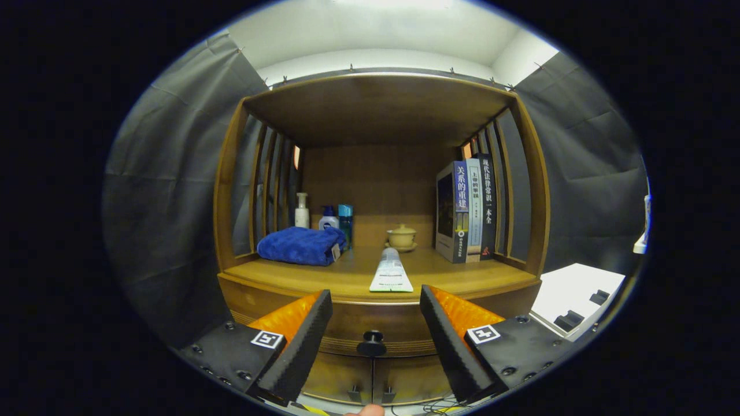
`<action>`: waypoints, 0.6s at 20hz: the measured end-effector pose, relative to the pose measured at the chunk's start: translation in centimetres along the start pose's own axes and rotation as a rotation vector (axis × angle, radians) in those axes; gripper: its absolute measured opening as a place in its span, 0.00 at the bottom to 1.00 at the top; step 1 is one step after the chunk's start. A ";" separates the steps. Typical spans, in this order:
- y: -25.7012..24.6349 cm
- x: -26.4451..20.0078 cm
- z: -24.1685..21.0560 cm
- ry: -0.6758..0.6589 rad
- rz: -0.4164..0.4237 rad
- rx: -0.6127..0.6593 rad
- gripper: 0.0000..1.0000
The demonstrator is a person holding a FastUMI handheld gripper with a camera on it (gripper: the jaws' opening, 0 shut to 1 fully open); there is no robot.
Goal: Pull open the drawer, take out the items inside it, and place them on the countertop above the cabinet.
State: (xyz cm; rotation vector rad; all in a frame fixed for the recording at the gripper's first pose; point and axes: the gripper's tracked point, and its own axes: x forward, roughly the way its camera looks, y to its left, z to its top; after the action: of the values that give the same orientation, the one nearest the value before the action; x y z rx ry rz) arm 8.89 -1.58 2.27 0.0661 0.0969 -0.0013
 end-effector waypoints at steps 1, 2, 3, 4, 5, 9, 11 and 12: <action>-0.1 -0.2 0.2 -0.003 -0.003 0.001 0.98; -0.2 -0.2 0.3 -0.001 -0.003 0.003 0.98; -0.3 -0.3 0.3 -0.002 -0.004 0.002 0.98; -0.4 -0.3 0.4 -0.006 -0.011 0.000 0.98; -0.7 -0.3 0.2 -0.007 -0.018 -0.002 0.98; -1.0 -0.4 -0.2 0.008 -0.032 -0.009 0.98; -1.1 -0.5 -0.1 0.002 -0.032 -0.006 0.98; -1.0 -0.6 0.1 -0.001 -0.032 -0.004 0.98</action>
State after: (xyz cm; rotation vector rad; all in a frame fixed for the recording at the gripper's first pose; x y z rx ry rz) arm 8.32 -2.63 2.31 0.0606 0.0965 -0.0330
